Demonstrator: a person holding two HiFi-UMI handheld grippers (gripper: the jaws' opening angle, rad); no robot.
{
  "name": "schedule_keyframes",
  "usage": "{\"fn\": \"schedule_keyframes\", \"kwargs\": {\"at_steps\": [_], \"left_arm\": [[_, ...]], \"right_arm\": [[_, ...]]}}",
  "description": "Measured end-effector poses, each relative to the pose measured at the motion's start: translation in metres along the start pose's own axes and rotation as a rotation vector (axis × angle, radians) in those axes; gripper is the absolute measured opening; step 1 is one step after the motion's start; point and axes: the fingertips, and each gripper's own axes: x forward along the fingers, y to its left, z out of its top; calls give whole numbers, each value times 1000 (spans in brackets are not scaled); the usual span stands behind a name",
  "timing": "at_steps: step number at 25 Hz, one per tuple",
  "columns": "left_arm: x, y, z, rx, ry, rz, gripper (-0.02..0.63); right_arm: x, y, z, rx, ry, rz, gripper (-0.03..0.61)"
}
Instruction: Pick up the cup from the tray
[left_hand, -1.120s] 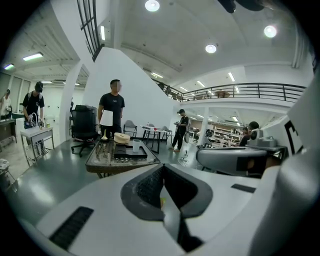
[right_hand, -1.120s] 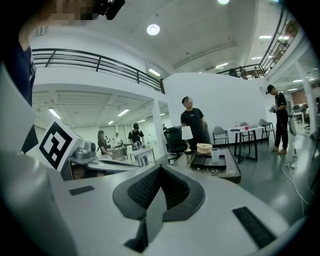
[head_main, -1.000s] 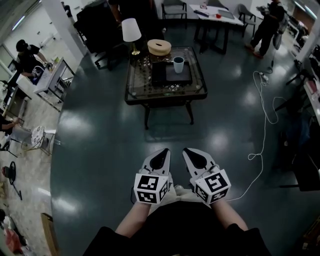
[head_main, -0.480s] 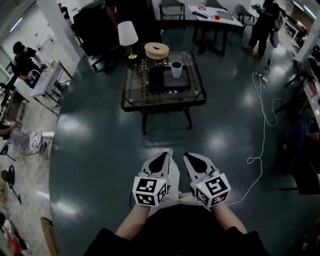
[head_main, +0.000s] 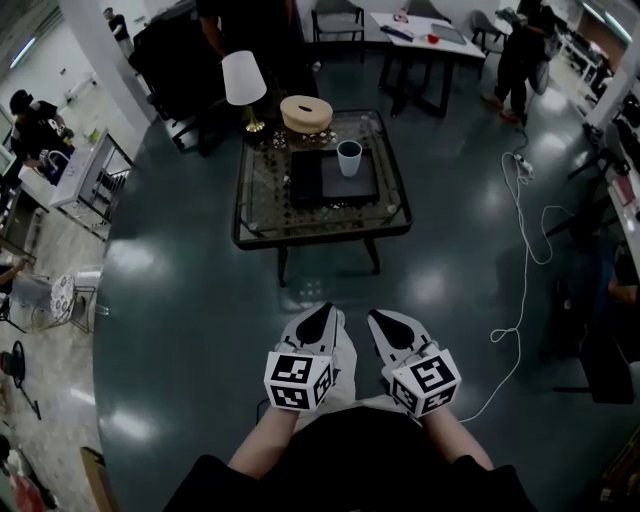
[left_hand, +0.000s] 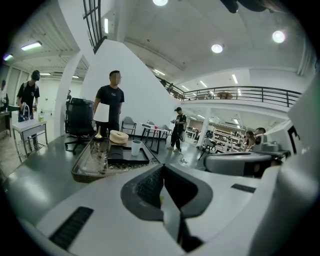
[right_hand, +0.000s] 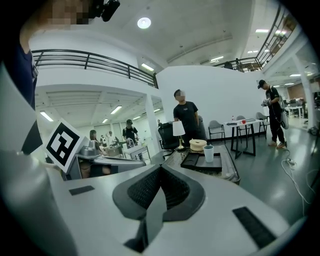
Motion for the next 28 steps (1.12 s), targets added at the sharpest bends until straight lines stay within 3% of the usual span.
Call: {"fn": "schedule_keyframes", "kwargs": {"at_steps": [17,28], "left_arm": [[143,81,75,22,51,-55,12],[228,124,90,40,110,-77,12]], "right_arm": [[125,-106,70,24,13,-59,12],[194,-166,86,75,32,-116,12]]}}
